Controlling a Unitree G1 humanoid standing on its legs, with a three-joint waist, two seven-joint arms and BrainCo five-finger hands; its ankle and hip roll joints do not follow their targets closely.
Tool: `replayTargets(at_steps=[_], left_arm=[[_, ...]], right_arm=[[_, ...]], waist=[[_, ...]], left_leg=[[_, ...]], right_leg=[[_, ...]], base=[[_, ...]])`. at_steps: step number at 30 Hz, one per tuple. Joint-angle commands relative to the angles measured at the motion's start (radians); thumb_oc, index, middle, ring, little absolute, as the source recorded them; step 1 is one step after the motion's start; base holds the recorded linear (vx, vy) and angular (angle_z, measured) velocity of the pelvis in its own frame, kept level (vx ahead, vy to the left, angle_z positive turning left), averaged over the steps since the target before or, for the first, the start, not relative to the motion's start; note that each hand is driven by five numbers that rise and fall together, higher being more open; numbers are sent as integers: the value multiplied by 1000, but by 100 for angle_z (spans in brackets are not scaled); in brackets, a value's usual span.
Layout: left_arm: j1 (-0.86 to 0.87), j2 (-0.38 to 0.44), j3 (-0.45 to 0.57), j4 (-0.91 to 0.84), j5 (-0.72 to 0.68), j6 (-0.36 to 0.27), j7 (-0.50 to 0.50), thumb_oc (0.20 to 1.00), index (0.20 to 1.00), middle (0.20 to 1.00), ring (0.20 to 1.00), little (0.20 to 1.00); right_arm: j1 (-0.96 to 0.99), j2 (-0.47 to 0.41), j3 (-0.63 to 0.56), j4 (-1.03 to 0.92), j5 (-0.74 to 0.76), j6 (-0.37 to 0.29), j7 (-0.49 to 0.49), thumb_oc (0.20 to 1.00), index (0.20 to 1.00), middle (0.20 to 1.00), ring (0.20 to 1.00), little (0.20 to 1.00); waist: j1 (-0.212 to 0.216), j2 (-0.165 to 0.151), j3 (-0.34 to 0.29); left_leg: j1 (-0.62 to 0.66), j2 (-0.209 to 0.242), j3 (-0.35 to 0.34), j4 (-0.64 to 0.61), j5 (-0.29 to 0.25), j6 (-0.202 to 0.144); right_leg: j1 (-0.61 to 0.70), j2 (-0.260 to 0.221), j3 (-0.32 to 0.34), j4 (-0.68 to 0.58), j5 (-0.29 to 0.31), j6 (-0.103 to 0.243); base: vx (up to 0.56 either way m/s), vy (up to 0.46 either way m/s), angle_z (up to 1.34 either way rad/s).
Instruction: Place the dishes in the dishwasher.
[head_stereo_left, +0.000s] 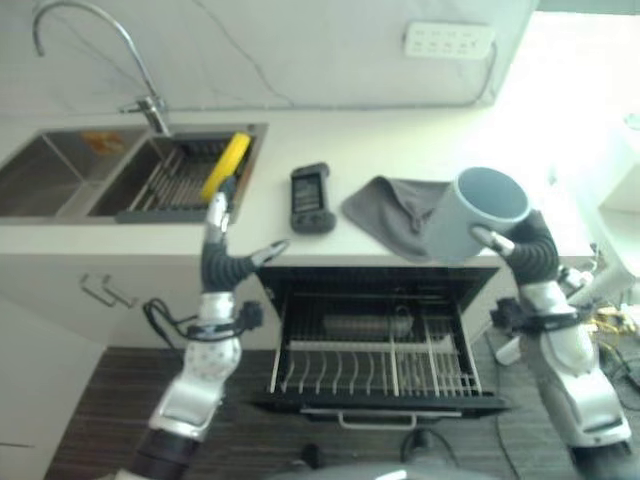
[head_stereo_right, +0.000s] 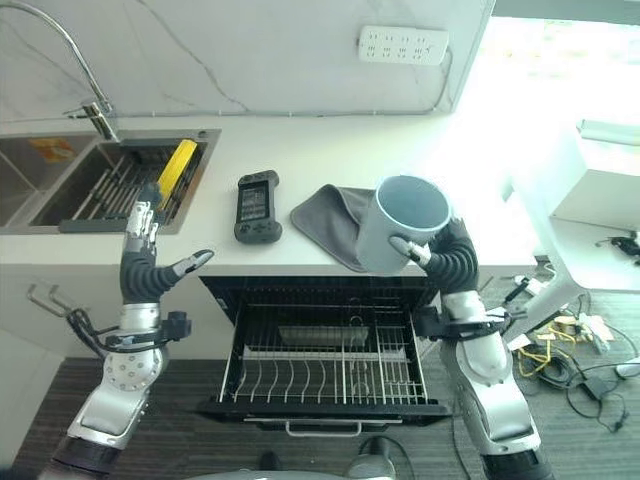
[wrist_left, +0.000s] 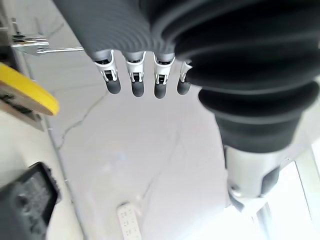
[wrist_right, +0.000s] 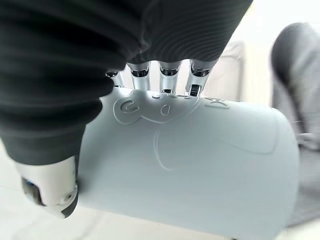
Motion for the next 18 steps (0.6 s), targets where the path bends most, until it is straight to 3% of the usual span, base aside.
replayTargets(at_steps=[1, 3, 5, 10, 15, 18], left_arm=[[-59, 34, 42, -67, -41, -26, -49, 1000, 1000, 1000, 1000, 1000], [-65, 41, 37, -78, -46, -13, -46, 1000, 1000, 1000, 1000, 1000], [-70, 43, 28, -87, -51, 5, -29, 1000, 1000, 1000, 1000, 1000], [-76, 25, 30, -72, -85, 18, -1, 1000, 1000, 1000, 1000, 1000], [-12, 14, 93, -106, -76, -31, 5, 1000, 1000, 1000, 1000, 1000], [23, 25, 125, -131, -63, -98, 31, 1000, 1000, 1000, 1000, 1000]], right_arm=[[-123, -10, -37, -38, 35, -142, -20, 200, 200, 200, 200, 200], [-133, -18, -34, -36, 38, -148, -31, 200, 200, 200, 200, 200], [-151, -27, -11, -47, 22, -133, -49, 200, 200, 200, 200, 200], [-194, -21, 31, -25, -15, -100, -51, 200, 200, 200, 200, 200], [-128, -23, -18, -33, 2, -48, -6, 200, 200, 200, 200, 200], [-95, -42, -35, -41, 6, -40, -3, 200, 200, 200, 200, 200]], waist=[[46, 17, -20], [61, 15, -26], [78, 13, -32], [90, 26, -48], [71, 43, -77], [66, 41, -46]], left_leg=[[32, 34, -94, 1, -64, 19], [15, 38, -90, 2, -54, 14], [2, 49, -77, 6, -35, -9], [4, 76, -56, 1, -28, -38], [17, 91, -58, 1, -31, -50], [-2, 81, -69, 72, -26, -52]], right_leg=[[-63, 57, -5, 108, 38, -25], [-21, 65, -19, 58, 7, -32], [35, 61, -40, -63, 32, -27], [36, 69, -62, -81, 28, -21], [54, 104, -59, -81, -10, -59], [59, 117, -34, -39, -30, -86]], base=[[-205, -82, -6], [-163, -162, 11], [-111, -248, 4], [-27, -149, -15], [116, -109, -3], [42, -49, 1]])
